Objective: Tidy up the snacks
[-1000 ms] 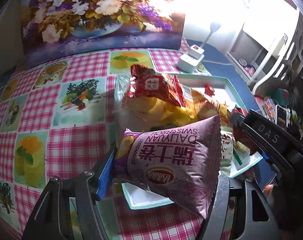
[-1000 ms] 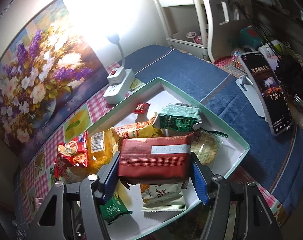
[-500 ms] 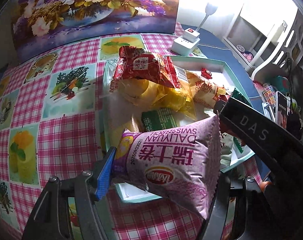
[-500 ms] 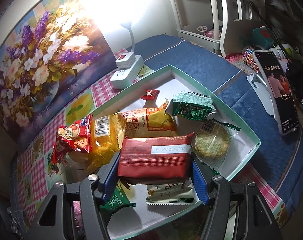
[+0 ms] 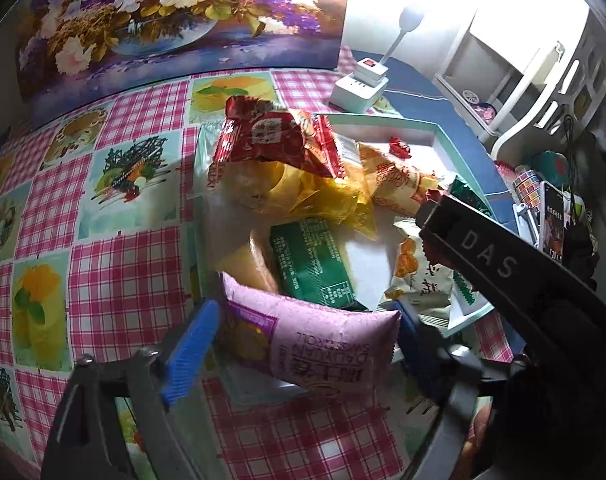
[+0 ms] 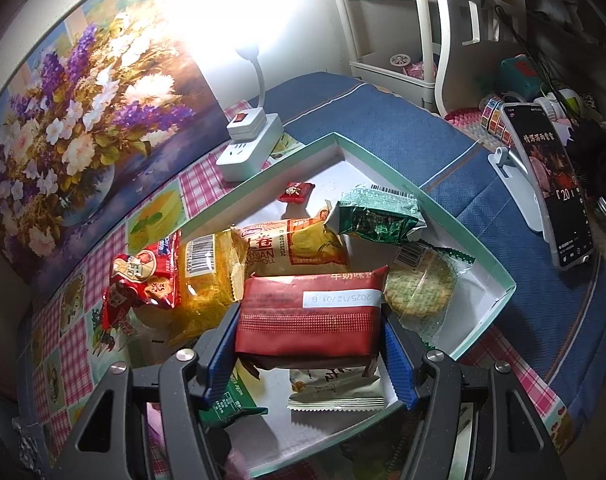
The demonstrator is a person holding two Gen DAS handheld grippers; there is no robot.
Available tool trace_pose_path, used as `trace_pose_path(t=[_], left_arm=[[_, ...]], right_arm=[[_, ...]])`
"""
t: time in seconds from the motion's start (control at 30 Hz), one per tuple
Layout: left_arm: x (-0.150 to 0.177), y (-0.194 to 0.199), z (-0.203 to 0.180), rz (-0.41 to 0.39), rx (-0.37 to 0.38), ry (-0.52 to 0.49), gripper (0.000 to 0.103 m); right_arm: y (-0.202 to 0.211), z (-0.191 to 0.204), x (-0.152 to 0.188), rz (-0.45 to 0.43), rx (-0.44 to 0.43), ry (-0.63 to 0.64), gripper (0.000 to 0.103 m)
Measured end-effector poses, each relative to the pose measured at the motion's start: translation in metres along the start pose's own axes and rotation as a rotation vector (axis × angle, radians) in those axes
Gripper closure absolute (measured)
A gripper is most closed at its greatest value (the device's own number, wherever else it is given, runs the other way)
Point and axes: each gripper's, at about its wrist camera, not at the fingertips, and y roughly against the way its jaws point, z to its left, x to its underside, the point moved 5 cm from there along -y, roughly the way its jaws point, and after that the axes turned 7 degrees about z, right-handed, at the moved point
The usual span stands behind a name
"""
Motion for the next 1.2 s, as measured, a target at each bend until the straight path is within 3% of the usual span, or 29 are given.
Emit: trace_pose_path(t=[0.5, 0.67, 1.03, 1.2], left_arm=[[-0.007, 0.012, 0.017, -0.042, 0.036, 0.08, 0.013], [-0.008, 0.014, 0.017, -0.06, 0.016, 0.077, 0.013], [-0.018, 0.033, 0.016, -0.16, 0.022, 0.079, 0.012], [-0.02, 0.038, 0.039, -0.184, -0.027, 0.179, 0.011]], right_arm=[[0.005, 0.0, -0.002, -0.026, 0.007, -0.002, 0.035], [0.006, -0.001, -0.003, -0.032, 0.009, -0.006, 0.035], [0.03, -0.006, -0.01, -0.123, -0.005, -0.047, 0.035], [0.026, -0.004, -0.009, -0.105, -0.001, -0.041, 0.035]])
